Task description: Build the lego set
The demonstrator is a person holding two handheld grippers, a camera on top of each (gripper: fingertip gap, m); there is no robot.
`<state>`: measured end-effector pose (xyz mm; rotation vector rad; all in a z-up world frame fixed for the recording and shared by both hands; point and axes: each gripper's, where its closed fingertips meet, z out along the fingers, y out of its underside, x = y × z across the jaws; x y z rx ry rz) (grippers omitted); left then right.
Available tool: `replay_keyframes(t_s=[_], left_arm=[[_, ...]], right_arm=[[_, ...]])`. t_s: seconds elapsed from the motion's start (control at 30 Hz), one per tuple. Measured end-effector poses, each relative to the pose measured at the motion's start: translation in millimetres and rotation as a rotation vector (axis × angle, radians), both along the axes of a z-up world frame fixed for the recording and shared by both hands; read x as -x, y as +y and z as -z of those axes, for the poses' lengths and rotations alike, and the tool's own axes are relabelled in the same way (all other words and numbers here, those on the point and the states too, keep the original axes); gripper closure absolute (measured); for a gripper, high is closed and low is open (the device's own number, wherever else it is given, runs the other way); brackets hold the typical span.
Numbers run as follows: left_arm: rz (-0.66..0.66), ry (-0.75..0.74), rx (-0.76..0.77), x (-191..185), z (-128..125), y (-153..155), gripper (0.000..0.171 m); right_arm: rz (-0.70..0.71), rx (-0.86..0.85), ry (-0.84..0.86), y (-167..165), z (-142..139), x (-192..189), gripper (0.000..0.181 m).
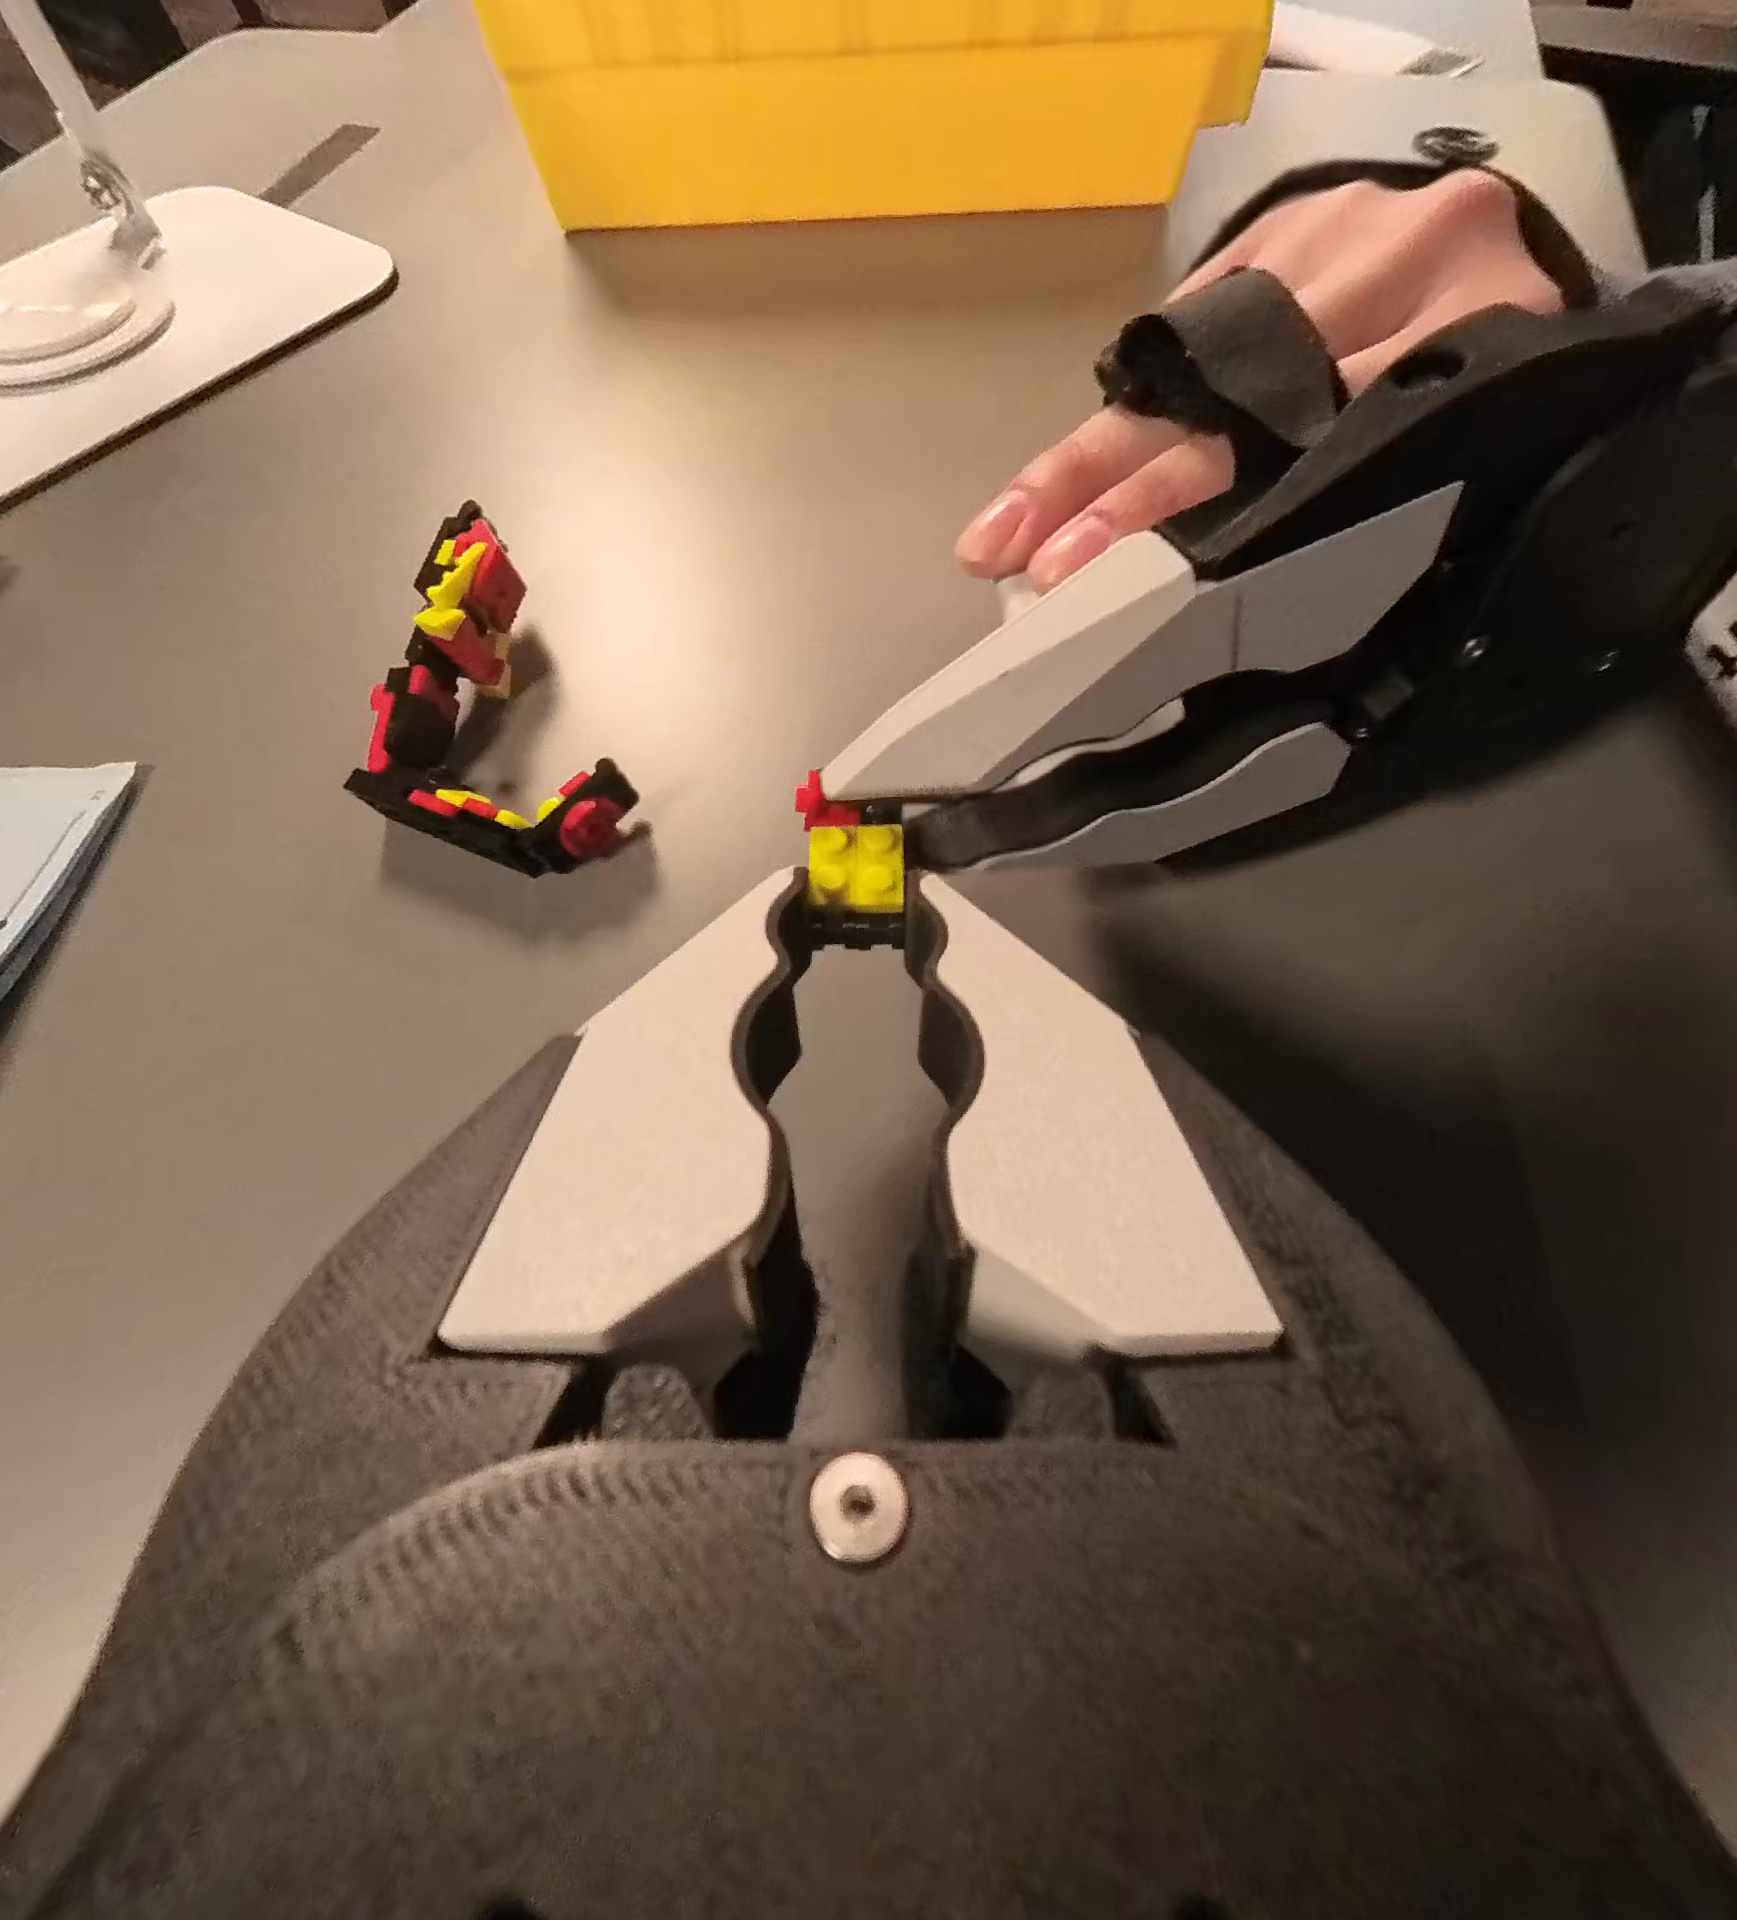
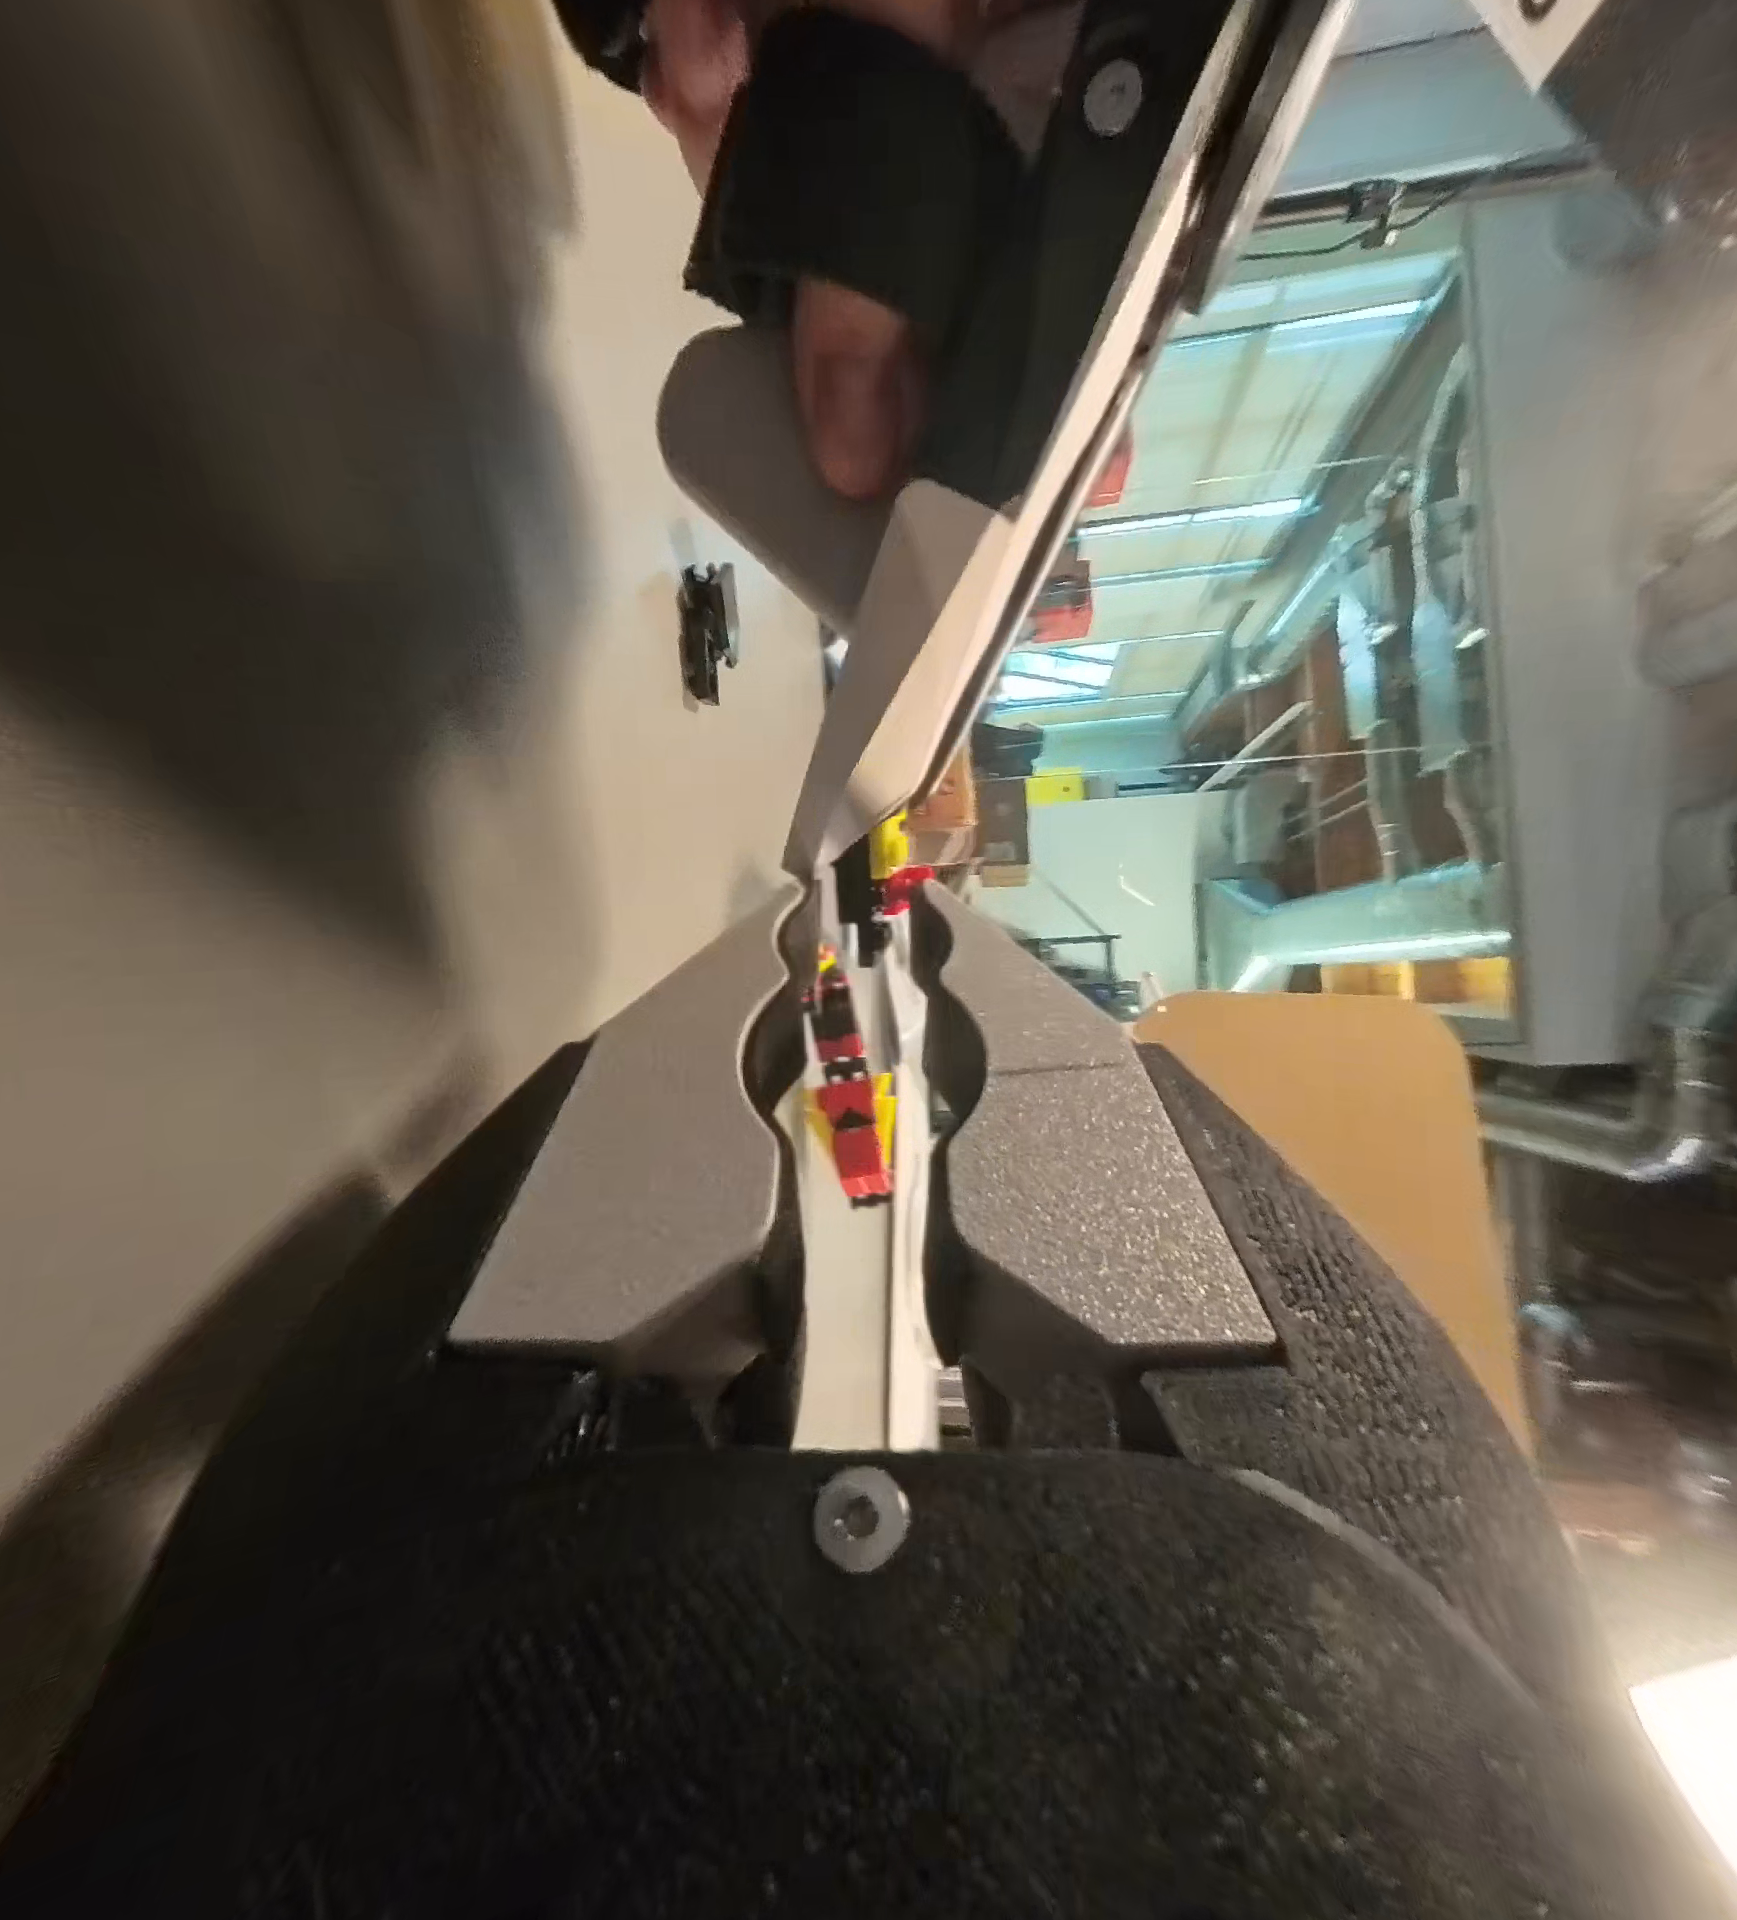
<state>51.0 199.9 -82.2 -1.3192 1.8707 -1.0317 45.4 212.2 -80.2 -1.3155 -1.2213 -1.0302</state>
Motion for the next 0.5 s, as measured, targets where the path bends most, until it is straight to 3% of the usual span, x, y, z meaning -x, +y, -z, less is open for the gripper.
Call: replay_keyframes(t_s=[0.2,0.33,0.43,0.5], left_arm=[[-0.010,-0.033,0.031,-1,-5,3,0.156],[0.004,-0.128,0.036,4,-26,17,0.156],[0.258,-0.284,0.174,26,-63,-4,0.156],[0.432,-0.370,0.395,49,-93,-17,0.156]], right_arm=[[-0.033,-0.007,0.048,-2,-3,2,0.151],[-0.078,-0.117,0.190,-10,-33,-2,0.145],[-0.109,-0.221,0.387,-19,-63,-13,0.144],[-0.107,-0.260,0.488,-21,-76,-23,0.144]])
